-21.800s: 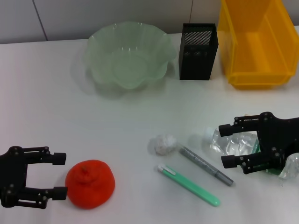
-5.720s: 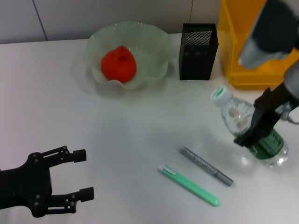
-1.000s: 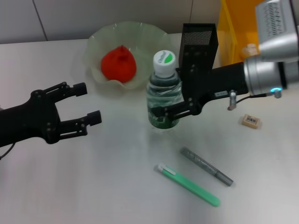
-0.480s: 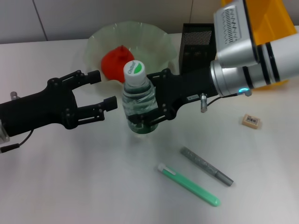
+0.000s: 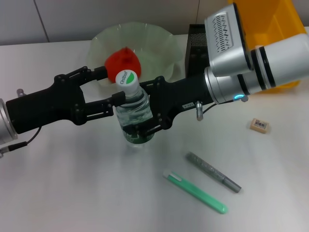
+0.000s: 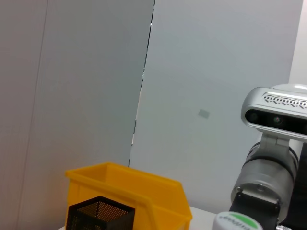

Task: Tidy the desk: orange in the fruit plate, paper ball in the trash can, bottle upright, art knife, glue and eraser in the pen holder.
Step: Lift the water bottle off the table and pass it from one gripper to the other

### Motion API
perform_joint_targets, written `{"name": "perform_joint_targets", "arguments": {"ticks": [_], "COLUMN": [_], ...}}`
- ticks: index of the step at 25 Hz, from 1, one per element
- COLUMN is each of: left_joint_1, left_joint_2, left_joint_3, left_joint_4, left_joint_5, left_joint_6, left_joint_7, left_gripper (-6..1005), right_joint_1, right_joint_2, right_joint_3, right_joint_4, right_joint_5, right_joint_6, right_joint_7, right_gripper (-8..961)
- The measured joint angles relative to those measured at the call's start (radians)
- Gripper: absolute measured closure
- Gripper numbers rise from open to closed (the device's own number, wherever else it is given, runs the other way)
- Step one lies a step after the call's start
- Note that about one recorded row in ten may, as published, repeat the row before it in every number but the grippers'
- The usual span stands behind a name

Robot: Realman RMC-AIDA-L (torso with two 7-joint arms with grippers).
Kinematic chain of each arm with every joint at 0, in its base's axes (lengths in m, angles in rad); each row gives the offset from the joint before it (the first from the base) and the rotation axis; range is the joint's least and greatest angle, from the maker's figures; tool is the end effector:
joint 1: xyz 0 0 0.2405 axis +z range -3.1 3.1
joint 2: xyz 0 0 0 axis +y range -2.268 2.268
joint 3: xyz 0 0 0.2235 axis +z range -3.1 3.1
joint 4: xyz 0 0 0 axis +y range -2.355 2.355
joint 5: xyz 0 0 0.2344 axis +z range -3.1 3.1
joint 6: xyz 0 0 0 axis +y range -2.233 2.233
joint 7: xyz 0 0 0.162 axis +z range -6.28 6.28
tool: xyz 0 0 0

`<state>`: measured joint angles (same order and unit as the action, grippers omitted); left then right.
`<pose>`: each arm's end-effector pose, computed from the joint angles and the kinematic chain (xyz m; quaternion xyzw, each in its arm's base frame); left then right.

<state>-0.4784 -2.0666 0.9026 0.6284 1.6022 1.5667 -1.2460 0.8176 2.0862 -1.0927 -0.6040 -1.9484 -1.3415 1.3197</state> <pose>-0.2121 0.3415 0.0036 -0.9140 -0.1451 -0.3498 0.1455 0.1401 0.3859 -0.0668 -0.9895 0.0116 0.1321 0.0568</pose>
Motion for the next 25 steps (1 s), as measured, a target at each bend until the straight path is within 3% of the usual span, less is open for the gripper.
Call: {"name": "perform_joint_targets", "arguments": {"ticks": [25], "left_joint_1": [-0.044], "left_joint_2": [-0.007], "left_joint_3": [0.010], "left_joint_4": [-0.094], "left_joint_5": [-0.054], "left_joint_6": [0.030], "left_joint_7": [0.074], "left_gripper": [136], "right_joint_1": [0.027], "right_joint_2": [0.002], "right_joint_3": [-0.013], "right_joint_4": [0.056], "right_joint_5": [0.052], "right_joint_6": [0.025], "right_joint_7": [-0.037], "right_gripper": [161]}}
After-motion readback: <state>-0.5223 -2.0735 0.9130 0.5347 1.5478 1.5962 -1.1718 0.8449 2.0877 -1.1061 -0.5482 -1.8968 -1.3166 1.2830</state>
